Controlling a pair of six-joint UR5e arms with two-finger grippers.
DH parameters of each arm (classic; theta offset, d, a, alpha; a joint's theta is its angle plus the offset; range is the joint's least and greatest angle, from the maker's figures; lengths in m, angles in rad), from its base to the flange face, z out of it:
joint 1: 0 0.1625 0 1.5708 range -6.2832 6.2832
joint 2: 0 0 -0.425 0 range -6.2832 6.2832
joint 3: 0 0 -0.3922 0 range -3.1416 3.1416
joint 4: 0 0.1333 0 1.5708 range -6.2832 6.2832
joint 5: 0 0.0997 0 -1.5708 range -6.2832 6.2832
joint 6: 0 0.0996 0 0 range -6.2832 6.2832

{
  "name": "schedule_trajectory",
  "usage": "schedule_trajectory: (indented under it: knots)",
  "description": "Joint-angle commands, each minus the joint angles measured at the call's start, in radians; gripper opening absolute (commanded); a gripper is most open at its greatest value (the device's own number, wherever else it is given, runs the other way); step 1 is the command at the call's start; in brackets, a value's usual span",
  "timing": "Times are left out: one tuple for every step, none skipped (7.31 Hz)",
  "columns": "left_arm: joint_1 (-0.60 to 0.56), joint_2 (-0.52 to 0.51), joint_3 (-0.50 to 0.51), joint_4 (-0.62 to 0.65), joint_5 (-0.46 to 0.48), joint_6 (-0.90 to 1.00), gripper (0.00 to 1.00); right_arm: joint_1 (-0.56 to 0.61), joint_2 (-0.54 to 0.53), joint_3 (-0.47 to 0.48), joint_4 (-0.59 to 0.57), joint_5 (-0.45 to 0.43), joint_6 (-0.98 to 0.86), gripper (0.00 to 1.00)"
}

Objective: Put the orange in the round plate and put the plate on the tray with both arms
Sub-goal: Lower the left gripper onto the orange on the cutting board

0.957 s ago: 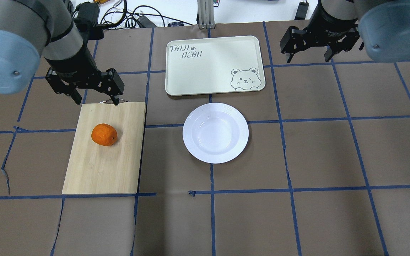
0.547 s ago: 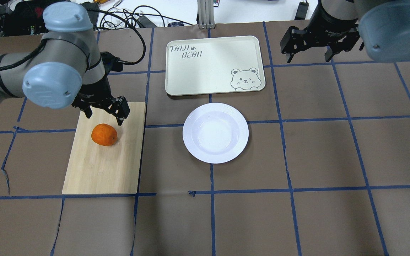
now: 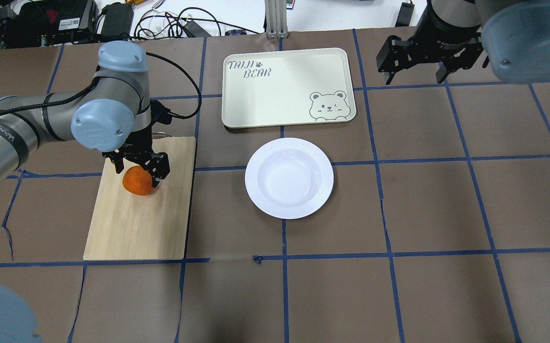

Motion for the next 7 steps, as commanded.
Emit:
schedule_trajectory:
  knots:
    - [0.006,-0.057,0.003,-0.014,0.006,0.020,1.00,0.000,0.000,0.000,0.001,-0.001,-0.003,1.00]
    - [0.006,-0.061,0.001,-0.014,0.012,0.023,1.00,0.000,0.001,0.000,-0.001,-0.001,-0.003,1.00]
    - [0.008,-0.061,0.001,-0.012,0.012,0.029,0.90,0.000,0.000,0.000,-0.001,-0.001,-0.003,1.00]
    - [0.008,-0.063,0.003,-0.011,0.012,0.031,0.88,0.000,0.000,0.000,0.001,-0.001,-0.004,1.00]
    - [0.008,-0.061,0.009,-0.012,0.011,0.029,0.95,0.000,0.000,0.000,0.001,-0.001,-0.004,1.00]
    - [0.008,-0.061,0.012,-0.014,0.011,0.028,1.00,0.000,0.000,0.002,0.001,-0.001,-0.003,1.00]
    - [0.008,-0.061,0.014,-0.002,0.012,0.023,1.00,0.000,0.000,0.002,0.001,-0.001,-0.003,1.00]
